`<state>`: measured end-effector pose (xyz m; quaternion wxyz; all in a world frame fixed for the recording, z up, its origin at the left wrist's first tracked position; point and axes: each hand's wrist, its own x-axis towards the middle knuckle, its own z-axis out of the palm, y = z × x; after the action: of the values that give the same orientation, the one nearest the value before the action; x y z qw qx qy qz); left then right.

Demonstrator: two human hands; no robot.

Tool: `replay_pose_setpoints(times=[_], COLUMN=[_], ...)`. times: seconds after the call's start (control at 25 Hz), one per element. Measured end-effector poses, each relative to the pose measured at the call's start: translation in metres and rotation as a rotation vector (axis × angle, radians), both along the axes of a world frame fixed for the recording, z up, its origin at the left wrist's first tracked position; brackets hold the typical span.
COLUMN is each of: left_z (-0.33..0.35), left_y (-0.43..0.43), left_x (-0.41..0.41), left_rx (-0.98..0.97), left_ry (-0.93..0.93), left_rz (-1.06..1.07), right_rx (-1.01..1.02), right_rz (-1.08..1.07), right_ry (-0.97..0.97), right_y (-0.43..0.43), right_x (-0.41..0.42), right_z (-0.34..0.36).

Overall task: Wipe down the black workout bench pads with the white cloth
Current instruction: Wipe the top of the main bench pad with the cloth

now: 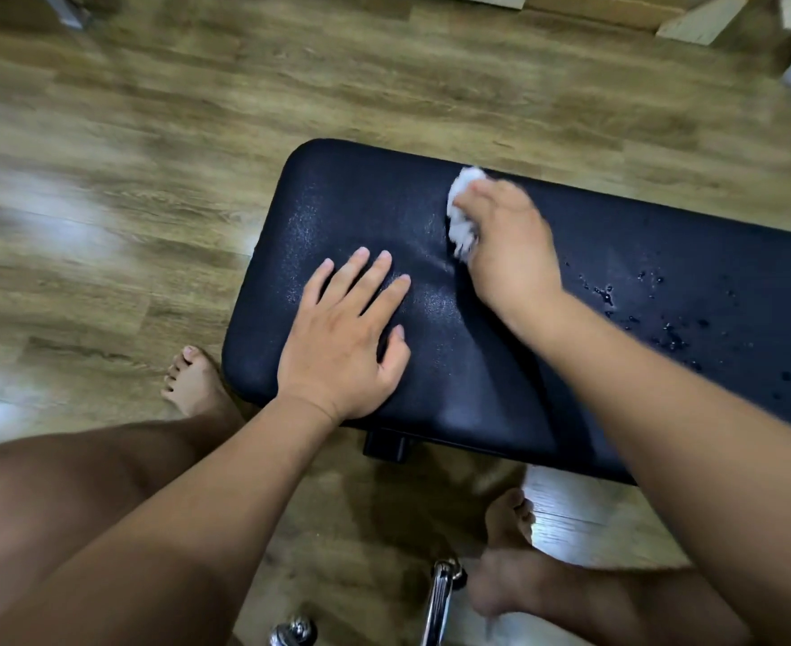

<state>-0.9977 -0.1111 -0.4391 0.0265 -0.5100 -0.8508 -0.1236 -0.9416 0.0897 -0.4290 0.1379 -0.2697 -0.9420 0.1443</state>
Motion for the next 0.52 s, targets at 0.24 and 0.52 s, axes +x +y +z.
replay_pose_setpoints(times=[0.24,0.52], left_z=[-0.003,-0.004], left_y=[-0.001,0.000], left_x=[0.000,-0.001], left_rx=[0.025,0.033], left_ry=[0.014,0.025], left_rz=[0.001,0.002], right_rx=[-0.090,0.070], right_rz=[0.289,0.158], right_ry=[-0.073,-0.190], right_y=[-0.124,-0.010], right_x=[0.132,0.064], right_z=[0.012,0.014])
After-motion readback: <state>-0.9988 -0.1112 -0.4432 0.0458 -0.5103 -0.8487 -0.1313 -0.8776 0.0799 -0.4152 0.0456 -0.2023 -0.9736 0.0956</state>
